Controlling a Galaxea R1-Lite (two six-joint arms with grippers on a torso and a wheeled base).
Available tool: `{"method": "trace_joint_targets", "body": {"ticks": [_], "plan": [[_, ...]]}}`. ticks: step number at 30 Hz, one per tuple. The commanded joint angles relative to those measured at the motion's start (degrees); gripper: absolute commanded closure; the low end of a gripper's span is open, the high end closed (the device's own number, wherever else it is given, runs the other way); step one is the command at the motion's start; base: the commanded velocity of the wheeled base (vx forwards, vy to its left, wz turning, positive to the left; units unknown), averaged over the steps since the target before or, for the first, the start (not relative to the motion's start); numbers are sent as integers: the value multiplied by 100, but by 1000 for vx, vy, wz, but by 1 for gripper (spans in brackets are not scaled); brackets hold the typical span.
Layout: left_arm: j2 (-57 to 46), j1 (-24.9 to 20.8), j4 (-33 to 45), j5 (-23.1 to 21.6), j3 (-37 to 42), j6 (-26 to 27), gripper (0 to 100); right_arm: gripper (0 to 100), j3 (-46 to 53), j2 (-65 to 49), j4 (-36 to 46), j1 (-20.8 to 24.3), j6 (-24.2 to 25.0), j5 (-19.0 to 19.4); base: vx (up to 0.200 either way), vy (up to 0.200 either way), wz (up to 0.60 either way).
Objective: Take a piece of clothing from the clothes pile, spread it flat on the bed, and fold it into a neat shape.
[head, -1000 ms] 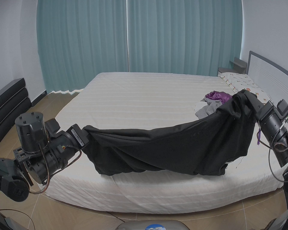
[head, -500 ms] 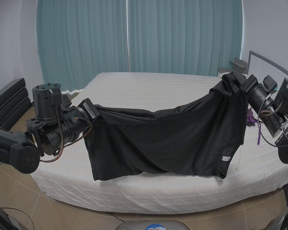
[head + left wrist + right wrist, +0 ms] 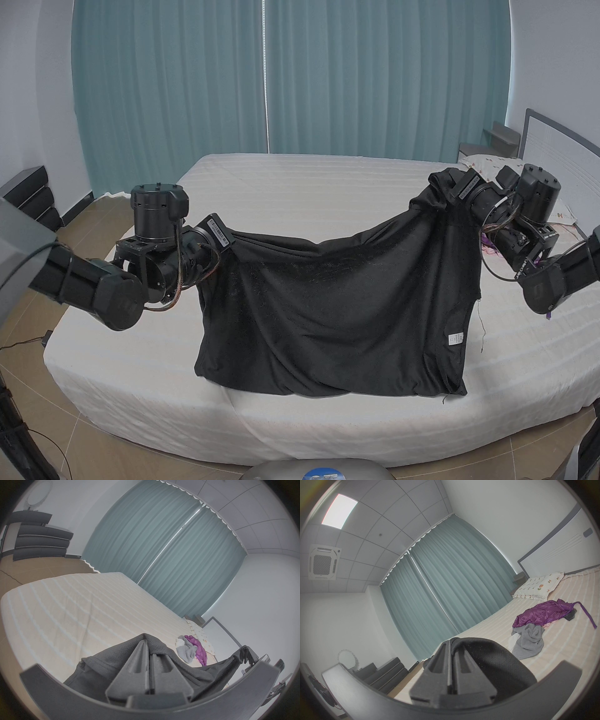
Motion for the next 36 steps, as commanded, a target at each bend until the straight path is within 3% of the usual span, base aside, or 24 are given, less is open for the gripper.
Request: {"method": "trace_joint_targets", "body": {"ticks": [1,4,11,16,23,24,25,34,36], "plan": [[974,180,-5,-1,-573,-7,100,100,-473,892,-15,-65,-34,-10,200,0,0],[1448,250,-5,8,-855,-7,100,100,-692,1331,-6,-100,-43,-72,200,0,0],[2397,329,-84,8,-1391,-16,100,100,-1141,2245,-24,-127,-43,-142,0,0,0],[2916,382,-189,8,-1742,-16,100,100,-1615,2799,-15,-206,-43,-397,0,0,0],[3426,426,-224,17,-2208,-112,100,100,-2037,3335,12,-232,-43,-397,0,0,0],[3496,426,-224,17,-2296,-165,0,100,-2081,3414,20,-232,-43,-397,0,0,0],[3540,426,-216,8,-2349,-191,0,0,-2125,3458,38,-232,-43,-388,0,0,0],[4129,435,-216,96,-2815,-209,0,0,-2600,4249,-32,-276,-43,-423,0,0,0],[4138,505,-242,140,-2876,-218,0,0,-2802,4232,-59,-390,-17,-573,0,0,0]]}}
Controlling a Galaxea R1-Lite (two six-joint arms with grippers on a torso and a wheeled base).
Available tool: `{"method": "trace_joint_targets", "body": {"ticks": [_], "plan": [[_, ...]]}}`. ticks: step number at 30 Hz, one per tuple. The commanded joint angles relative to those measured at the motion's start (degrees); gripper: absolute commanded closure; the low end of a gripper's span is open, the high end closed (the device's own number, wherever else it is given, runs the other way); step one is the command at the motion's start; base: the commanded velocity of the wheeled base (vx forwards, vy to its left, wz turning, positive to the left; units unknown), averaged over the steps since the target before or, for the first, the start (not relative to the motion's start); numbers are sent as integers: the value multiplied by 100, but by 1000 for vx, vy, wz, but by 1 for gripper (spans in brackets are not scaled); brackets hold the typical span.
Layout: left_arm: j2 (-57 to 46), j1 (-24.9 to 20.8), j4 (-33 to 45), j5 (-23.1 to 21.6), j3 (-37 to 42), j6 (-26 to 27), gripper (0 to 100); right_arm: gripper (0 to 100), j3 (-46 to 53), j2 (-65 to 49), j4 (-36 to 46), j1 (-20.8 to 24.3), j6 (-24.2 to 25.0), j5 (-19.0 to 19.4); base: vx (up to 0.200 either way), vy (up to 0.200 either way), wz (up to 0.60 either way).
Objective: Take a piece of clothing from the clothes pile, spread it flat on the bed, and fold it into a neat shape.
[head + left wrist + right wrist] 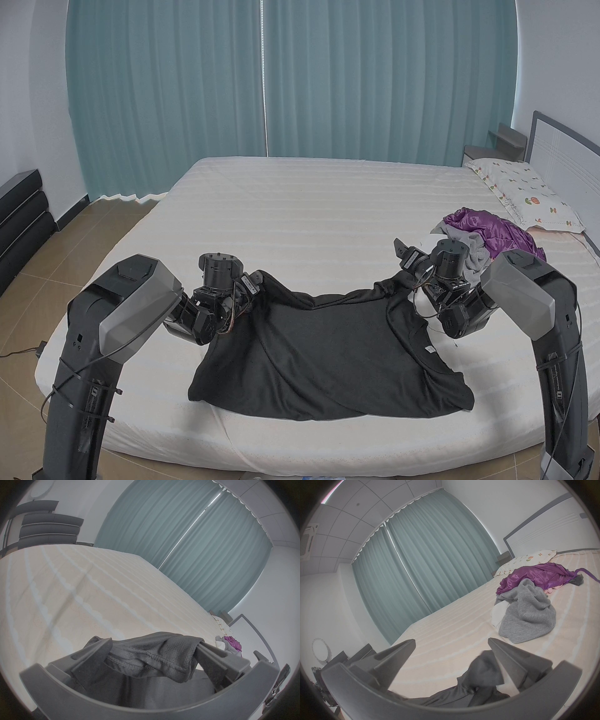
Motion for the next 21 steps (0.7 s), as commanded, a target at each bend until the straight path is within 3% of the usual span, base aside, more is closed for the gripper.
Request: {"method": "trace_joint_targets", "body": {"ticks": [1,4,11,16,21], "plan": [[237,88,-27,105,-219,-64,0,0,-410,285,-62,-163,39,-226,0,0,0],[281,132,-10,272,-527,-346,0,0,-665,321,-167,-268,39,-480,0,0,0],[351,149,60,289,-509,-381,0,0,-305,277,-229,-304,56,-507,0,0,0],[342,281,104,289,-518,-258,0,0,275,4,-229,-295,179,-357,0,0,0],[105,404,-414,324,-500,-355,0,0,776,-356,-202,-268,531,-32,0,0,0]]}}
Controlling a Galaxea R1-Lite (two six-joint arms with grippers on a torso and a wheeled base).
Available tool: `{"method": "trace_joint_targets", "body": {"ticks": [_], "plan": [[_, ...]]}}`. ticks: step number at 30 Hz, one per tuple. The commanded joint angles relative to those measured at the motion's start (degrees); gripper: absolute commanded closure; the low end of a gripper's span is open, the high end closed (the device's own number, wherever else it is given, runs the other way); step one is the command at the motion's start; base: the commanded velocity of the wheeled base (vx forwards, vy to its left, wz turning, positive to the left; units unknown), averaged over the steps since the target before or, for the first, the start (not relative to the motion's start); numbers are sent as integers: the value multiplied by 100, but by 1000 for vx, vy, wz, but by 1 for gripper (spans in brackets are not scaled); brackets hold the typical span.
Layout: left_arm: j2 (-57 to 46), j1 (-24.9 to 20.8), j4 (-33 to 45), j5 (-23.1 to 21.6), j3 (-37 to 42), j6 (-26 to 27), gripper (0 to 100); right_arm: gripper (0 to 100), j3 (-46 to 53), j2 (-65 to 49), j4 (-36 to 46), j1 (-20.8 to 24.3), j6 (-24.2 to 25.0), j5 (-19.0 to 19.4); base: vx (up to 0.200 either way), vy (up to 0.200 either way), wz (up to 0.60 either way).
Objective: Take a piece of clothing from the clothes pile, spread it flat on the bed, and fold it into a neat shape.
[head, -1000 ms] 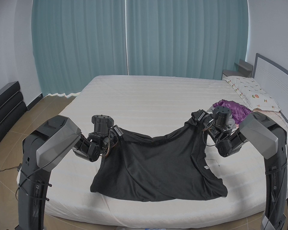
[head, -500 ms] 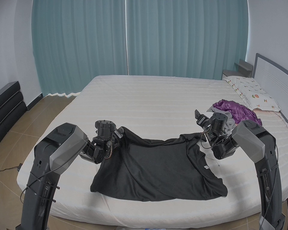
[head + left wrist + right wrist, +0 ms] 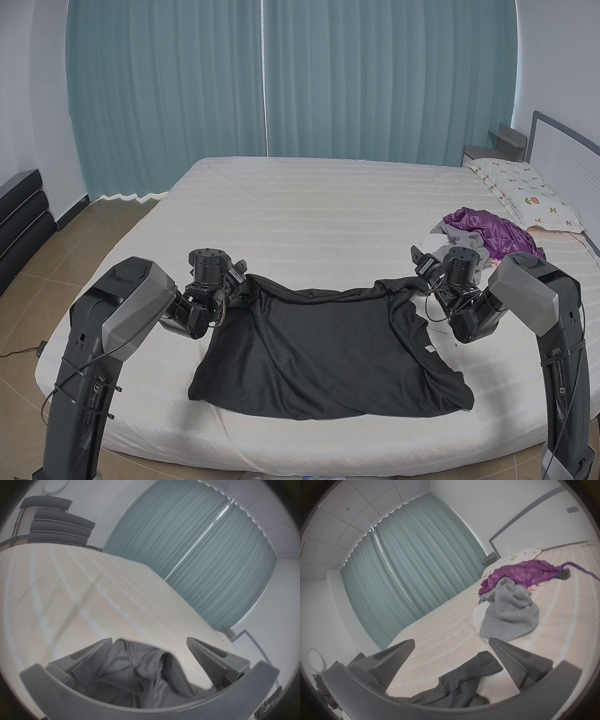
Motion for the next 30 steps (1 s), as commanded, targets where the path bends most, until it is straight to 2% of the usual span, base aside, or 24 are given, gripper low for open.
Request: {"method": "trace_joint_targets", "body": {"ticks": [1,10,13,16,21,25,30], "plan": [[-256,112,-176,-29,12,-38,0,0,443,-435,5,16,167,223,0,0,0],[-309,156,79,-222,249,-46,0,0,786,-602,-4,7,185,267,0,0,0],[-704,208,79,-398,864,-64,0,0,1094,-743,-4,7,185,417,0,0,0],[-1187,235,0,-759,1567,-64,0,0,1428,-919,-22,-2,193,575,0,0,0],[-2022,244,-62,-1145,2710,-117,0,0,2245,-1393,-277,-11,483,882,0,0,0],[-2559,235,-493,-1189,3659,-196,0,0,3177,-1824,-611,-11,501,1190,0,0,0],[-3086,164,-844,-1189,4687,-266,0,0,4222,-2202,-1076,24,483,1278,0,0,0]]}}
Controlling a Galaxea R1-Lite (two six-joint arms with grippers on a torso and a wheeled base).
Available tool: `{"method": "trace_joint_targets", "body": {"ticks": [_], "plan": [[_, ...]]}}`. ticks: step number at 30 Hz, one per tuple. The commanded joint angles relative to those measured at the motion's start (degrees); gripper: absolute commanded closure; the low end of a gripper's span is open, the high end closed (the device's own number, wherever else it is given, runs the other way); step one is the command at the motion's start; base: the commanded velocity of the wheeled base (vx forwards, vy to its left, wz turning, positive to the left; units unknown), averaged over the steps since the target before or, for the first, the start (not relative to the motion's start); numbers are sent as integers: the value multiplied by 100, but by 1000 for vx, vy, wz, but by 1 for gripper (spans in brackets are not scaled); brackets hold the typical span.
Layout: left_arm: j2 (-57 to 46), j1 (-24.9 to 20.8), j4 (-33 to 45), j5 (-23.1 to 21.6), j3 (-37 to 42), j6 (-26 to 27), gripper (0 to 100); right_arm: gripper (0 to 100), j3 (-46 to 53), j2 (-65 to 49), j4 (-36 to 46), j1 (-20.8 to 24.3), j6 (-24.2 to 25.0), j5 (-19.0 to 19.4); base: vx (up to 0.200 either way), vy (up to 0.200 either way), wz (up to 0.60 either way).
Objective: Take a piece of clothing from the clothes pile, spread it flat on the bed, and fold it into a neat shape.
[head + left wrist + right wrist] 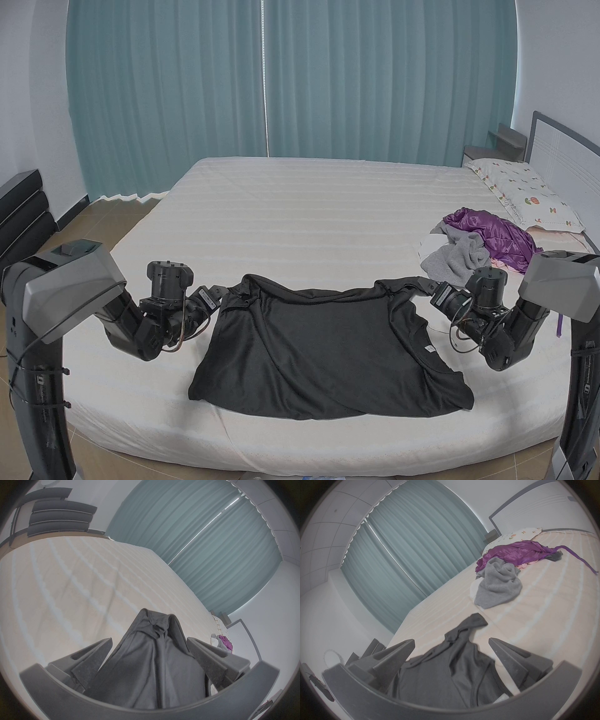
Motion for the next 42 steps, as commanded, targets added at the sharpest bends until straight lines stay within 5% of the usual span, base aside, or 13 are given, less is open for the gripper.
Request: {"method": "trace_joint_targets", "body": {"ticks": [1,6,15,34,42], "plan": [[-1179,-75,-402,-95,1431,-132,0,0,1477,-876,-647,32,71,261,0,0,0],[-1522,-295,-649,-86,2284,-299,0,0,2532,-1017,-1271,5,71,578,0,0,0],[-1566,-576,-1290,-68,3224,-466,0,0,3464,-1017,-1755,137,335,587,0,0,0],[-1539,-602,-1387,-253,3479,-1222,0,0,3815,-955,-1755,181,598,595,-63,0,0],[-1574,-620,-1387,-332,3514,-1257,0,0,3824,-929,-1755,190,598,595,0,-200,0]]}}
